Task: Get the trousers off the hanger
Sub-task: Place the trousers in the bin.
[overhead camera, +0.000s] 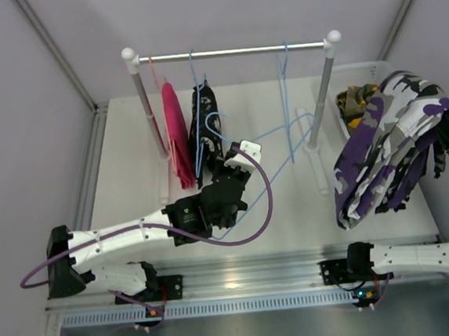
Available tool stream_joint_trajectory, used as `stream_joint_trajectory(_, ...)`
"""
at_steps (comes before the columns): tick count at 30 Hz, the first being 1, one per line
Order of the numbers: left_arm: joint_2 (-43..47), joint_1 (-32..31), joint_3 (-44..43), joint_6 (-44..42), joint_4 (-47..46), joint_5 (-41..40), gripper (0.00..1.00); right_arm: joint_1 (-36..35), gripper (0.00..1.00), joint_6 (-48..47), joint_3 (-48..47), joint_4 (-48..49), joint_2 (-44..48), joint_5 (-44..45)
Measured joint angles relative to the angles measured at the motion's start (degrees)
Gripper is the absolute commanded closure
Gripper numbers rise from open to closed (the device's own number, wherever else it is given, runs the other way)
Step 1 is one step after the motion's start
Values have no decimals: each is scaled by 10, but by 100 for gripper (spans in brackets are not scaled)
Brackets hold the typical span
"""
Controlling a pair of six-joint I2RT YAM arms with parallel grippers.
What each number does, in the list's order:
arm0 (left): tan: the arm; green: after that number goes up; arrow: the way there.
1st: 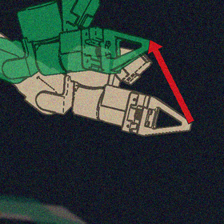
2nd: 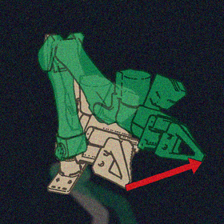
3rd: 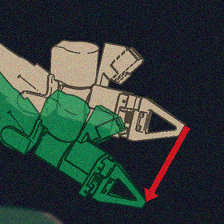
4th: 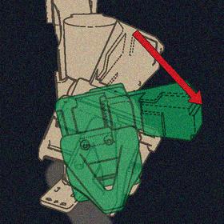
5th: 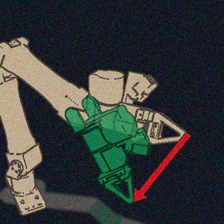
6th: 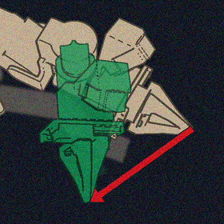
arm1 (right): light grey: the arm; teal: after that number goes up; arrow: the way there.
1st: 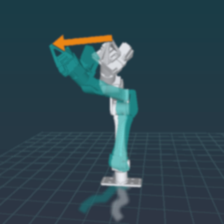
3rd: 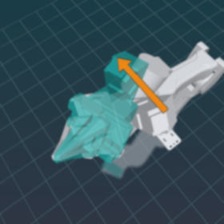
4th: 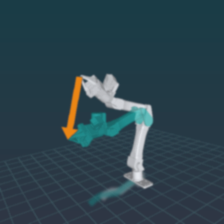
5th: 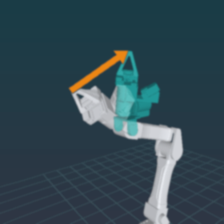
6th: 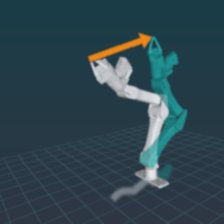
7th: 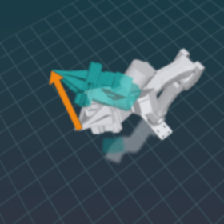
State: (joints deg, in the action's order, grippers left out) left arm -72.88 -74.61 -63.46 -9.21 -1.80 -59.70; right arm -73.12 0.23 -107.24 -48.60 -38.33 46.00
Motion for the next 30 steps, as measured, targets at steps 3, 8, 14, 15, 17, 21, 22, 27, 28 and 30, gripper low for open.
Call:
stream_joint_trajectory(3, 0, 0, 0, 0, 0, 0, 100, 2, 100, 0, 15, 2, 19, 21)
stream_joint_trajectory(8, 0, 0, 0, 0, 0, 0, 100, 2, 100, -19, 80, 11, 50, 93)
stream_joint_trajectory(14, 12, 0, 0, 0, 2, 1, 100, 2, 100, -78, 134, 52, 53, 183)
stream_joint_trajectory(15, 15, 0, 0, 0, 2, 2, 100, 2, 100, -94, 143, 76, 54, 200)
stream_joint_trajectory(17, 19, 0, 0, 1, 2, 3, 100, 0, 100, -139, 167, 138, 58, 236)
stream_joint_trajectory(21, 20, 0, 0, 1, 5, 4, 100, -16, 100, -243, 210, 276, 60, 302)
stream_joint_trajectory(22, 20, 0, 0, 1, 6, 5, 100, -21, 100, -269, 218, 309, 60, 315)
stream_joint_trajectory(27, 20, 0, 0, 1, 6, 8, 100, -38, 100, -374, 255, 453, 65, 361)
stream_joint_trajectory(28, 20, 0, 0, 1, 6, 9, 100, -44, 100, -391, 259, 474, 64, 367)
stream_joint_trajectory(30, 20, 0, -1, 0, 6, 10, 100, -57, 100, -429, 267, 526, 62, 381)
